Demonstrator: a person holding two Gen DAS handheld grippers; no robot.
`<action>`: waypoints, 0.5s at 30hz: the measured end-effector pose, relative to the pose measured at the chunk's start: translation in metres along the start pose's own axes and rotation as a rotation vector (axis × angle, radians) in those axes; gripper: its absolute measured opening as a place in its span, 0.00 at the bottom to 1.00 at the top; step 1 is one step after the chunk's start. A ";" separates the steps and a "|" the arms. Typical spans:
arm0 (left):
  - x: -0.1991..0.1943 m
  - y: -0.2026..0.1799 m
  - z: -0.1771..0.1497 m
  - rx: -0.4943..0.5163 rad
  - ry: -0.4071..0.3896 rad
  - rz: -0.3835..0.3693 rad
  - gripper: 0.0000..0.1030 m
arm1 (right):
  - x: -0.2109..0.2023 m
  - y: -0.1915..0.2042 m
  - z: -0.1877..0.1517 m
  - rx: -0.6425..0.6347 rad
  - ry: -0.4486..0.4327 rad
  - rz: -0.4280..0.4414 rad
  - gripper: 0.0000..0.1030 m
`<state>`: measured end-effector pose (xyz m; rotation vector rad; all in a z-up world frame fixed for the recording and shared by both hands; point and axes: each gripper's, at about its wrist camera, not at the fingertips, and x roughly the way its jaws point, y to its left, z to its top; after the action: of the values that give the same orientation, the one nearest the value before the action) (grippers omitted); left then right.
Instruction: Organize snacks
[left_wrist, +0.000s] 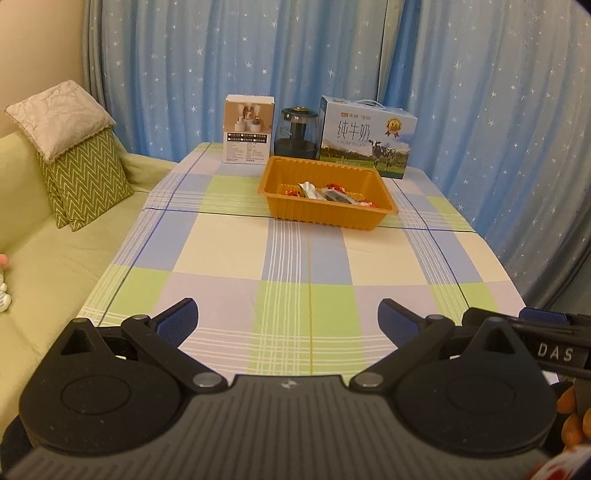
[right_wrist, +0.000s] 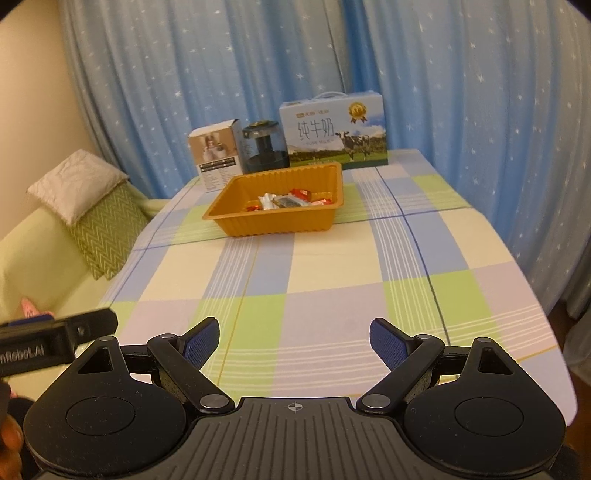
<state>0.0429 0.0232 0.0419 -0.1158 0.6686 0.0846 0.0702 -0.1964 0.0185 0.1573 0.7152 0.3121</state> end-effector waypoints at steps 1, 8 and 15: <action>-0.004 0.000 -0.001 0.000 -0.004 0.002 1.00 | -0.003 0.002 -0.001 -0.005 0.000 -0.002 0.86; -0.022 -0.003 -0.008 -0.003 -0.009 -0.004 1.00 | -0.022 0.008 -0.008 -0.037 0.022 -0.020 0.86; -0.036 -0.007 -0.015 0.024 -0.012 -0.008 1.00 | -0.040 0.008 -0.014 -0.048 0.020 -0.041 0.86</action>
<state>0.0058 0.0129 0.0530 -0.0944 0.6565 0.0690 0.0304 -0.2021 0.0346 0.0940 0.7297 0.2922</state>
